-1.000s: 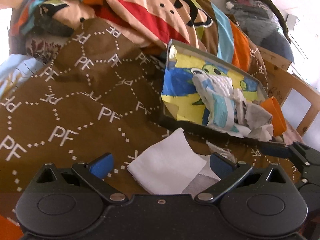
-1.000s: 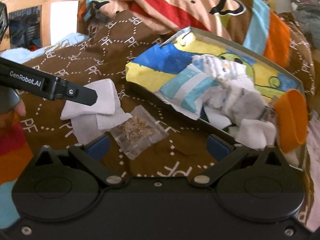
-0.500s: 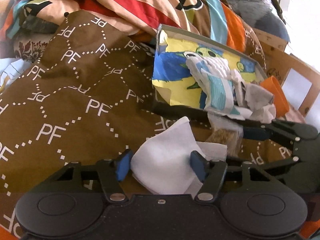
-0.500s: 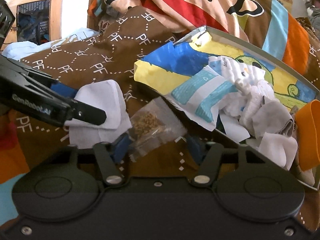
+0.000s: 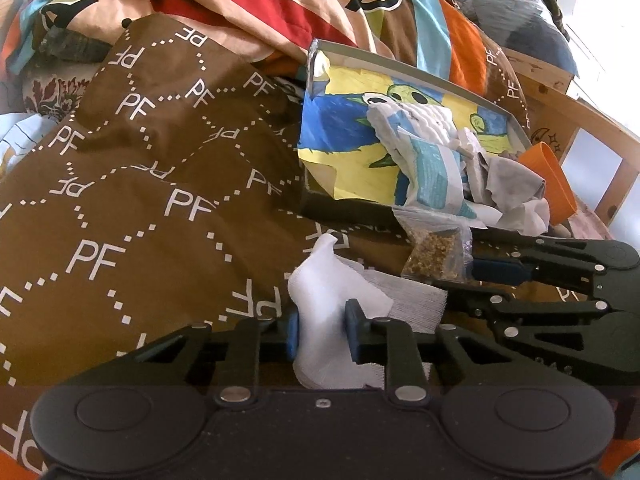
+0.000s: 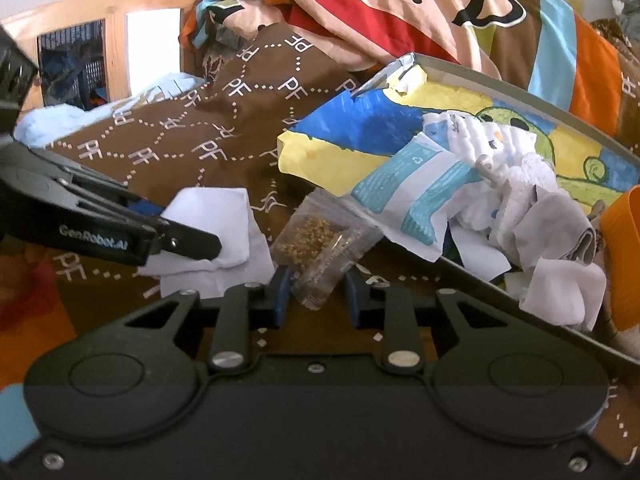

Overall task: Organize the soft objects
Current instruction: 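Grasp the white tissue with the left gripper while the right grasps the clear seed bag, then carry the tissue and seed bag over the tray and lower them, then open both grippers to release the tissue and seed bag in the tray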

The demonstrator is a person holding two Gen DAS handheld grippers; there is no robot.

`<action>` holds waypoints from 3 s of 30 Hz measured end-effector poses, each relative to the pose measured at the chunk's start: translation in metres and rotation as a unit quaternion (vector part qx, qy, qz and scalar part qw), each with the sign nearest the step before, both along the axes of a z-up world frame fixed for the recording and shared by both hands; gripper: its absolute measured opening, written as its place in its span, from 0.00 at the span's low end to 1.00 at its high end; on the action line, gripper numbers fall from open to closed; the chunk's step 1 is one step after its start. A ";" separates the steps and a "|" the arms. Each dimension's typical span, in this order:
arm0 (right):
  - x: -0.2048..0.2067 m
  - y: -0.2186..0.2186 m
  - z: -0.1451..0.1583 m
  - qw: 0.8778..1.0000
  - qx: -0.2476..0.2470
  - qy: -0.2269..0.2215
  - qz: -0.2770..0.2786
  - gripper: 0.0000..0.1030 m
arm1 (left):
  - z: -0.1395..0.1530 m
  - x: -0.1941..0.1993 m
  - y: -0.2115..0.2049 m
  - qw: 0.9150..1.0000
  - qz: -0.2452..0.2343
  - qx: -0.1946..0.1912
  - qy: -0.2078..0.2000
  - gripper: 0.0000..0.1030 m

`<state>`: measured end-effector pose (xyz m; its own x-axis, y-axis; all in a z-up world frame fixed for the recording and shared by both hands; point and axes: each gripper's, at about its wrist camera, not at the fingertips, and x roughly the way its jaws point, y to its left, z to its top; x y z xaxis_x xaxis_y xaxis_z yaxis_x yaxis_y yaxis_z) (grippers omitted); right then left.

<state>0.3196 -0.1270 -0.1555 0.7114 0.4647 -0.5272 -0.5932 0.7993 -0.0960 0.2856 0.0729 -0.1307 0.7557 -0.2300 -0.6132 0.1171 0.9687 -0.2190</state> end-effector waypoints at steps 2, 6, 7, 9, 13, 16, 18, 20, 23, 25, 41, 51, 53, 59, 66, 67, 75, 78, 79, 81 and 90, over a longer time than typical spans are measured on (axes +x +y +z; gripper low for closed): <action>0.003 -0.004 0.003 1.000 0.018 0.010 -0.003 0.23 | 0.000 0.000 0.000 1.000 0.000 -0.001 0.000 0.20; 0.012 -0.008 0.009 0.999 0.039 0.019 -0.013 0.23 | -0.001 0.000 -0.003 1.000 -0.003 0.002 0.001 0.14; 0.015 -0.008 0.010 0.999 0.044 0.022 -0.013 0.23 | -0.001 0.000 -0.004 1.000 -0.003 0.004 0.000 0.14; 0.019 -0.007 0.009 0.998 0.049 0.025 -0.014 0.23 | -0.001 0.000 -0.004 1.000 -0.004 0.005 -0.001 0.12; 0.017 -0.001 0.004 0.999 0.036 0.020 -0.005 0.09 | -0.001 -0.001 -0.006 1.000 0.000 0.006 -0.004 0.09; 0.010 -0.001 0.007 0.999 0.036 0.005 0.003 0.05 | 0.001 -0.004 -0.008 1.000 0.001 0.007 -0.016 0.07; 0.006 -0.001 0.012 0.999 0.031 -0.013 0.006 0.05 | 0.005 -0.007 -0.012 1.000 0.000 0.012 -0.027 0.07; 0.000 -0.003 0.019 0.999 0.030 -0.027 0.011 0.05 | 0.008 -0.010 -0.014 0.999 0.000 0.008 -0.033 0.06; -0.007 -0.007 0.030 0.998 0.026 -0.052 0.007 0.05 | 0.016 -0.016 -0.018 0.999 0.004 0.009 -0.050 0.06; -0.009 -0.012 0.040 0.997 0.034 -0.067 -0.002 0.05 | 0.023 -0.020 -0.020 0.998 0.012 0.006 -0.063 0.06; 0.010 -0.091 0.095 0.982 0.107 -0.114 -0.103 0.05 | 0.109 0.034 -0.086 0.979 0.036 0.023 -0.202 0.07; 0.046 -0.084 0.048 0.985 0.101 -0.040 -0.130 0.05 | 0.070 0.077 -0.081 0.984 0.103 0.047 -0.137 0.07; 0.051 -0.084 0.040 0.985 0.101 -0.029 -0.138 0.05 | 0.059 0.081 -0.078 0.986 0.105 0.047 -0.120 0.07; 0.063 -0.082 0.024 0.984 0.096 -0.013 -0.149 0.05 | 0.036 0.088 -0.077 0.987 0.106 0.068 -0.096 0.07; 0.066 -0.077 0.017 0.985 0.087 -0.007 -0.148 0.05 | 0.026 0.092 -0.082 0.989 0.091 0.082 -0.079 0.08; 0.067 -0.078 0.017 0.985 0.087 -0.007 -0.147 0.05 | 0.026 0.092 -0.083 0.990 0.089 0.080 -0.077 0.09; 0.059 -0.081 0.027 0.984 0.088 -0.018 -0.151 0.06 | 0.037 0.090 -0.085 0.991 0.079 0.075 -0.078 0.19; 0.058 -0.083 0.030 0.984 0.091 -0.024 -0.153 0.06 | 0.042 0.089 -0.084 0.990 0.081 0.078 -0.082 0.24; 0.058 -0.084 0.031 0.984 0.091 -0.026 -0.153 0.07 | 0.044 0.089 -0.084 0.990 0.082 0.078 -0.083 0.25; 0.057 -0.084 0.034 0.984 0.092 -0.029 -0.152 0.07 | 0.046 0.088 -0.083 0.990 0.085 0.077 -0.084 0.27; 0.048 -0.091 0.050 0.982 0.101 -0.054 -0.148 0.26 | 0.055 0.081 -0.081 0.989 0.091 0.070 -0.092 0.34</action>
<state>0.3677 -0.2178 -0.1055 0.8774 0.3171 -0.3601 -0.3275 0.9442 0.0334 0.3668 -0.0079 -0.0755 0.8784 -0.0037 -0.4779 -0.0356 0.9967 -0.0731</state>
